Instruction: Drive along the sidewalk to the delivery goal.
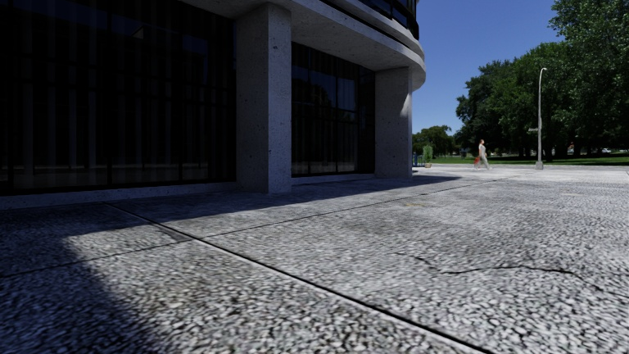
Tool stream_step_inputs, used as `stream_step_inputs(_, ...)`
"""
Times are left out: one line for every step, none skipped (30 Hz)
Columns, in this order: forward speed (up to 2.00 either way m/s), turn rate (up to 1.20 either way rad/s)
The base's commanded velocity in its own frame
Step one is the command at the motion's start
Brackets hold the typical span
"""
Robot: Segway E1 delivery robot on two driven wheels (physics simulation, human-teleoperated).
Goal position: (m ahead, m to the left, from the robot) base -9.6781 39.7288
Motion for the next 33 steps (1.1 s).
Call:
stream_step_inputs(0.00,0.00)
stream_step_inputs(0.00,0.00)
stream_step_inputs(0.00,0.00)
stream_step_inputs(0.00,0.00)
stream_step_inputs(0.00,0.00)
stream_step_inputs(0.00,0.00)
stream_step_inputs(0.00,0.00)
stream_step_inputs(0.00,0.00)
stream_step_inputs(0.00,0.00)
stream_step_inputs(0.00,0.00)
stream_step_inputs(0.00,0.00)
stream_step_inputs(0.00,0.00)
stream_step_inputs(0.00,0.00)
stream_step_inputs(0.00,0.00)
stream_step_inputs(0.00,0.00)
stream_step_inputs(0.00,0.00)
stream_step_inputs(0.00,0.00)
stream_step_inputs(0.00,0.00)
stream_step_inputs(0.00,0.00)
stream_step_inputs(0.00,0.00)
stream_step_inputs(0.00,0.00)
stream_step_inputs(0.00,0.00)
stream_step_inputs(0.00,0.00)
stream_step_inputs(0.00,0.00)
stream_step_inputs(0.00,0.00)
stream_step_inputs(0.00,0.00)
stream_step_inputs(0.00,0.00)
stream_step_inputs(0.00,0.00)
stream_step_inputs(0.00,0.00)
stream_step_inputs(0.00,0.00)
stream_step_inputs(0.00,0.34)
stream_step_inputs(0.00,1.20)
stream_step_inputs(0.00,1.20)
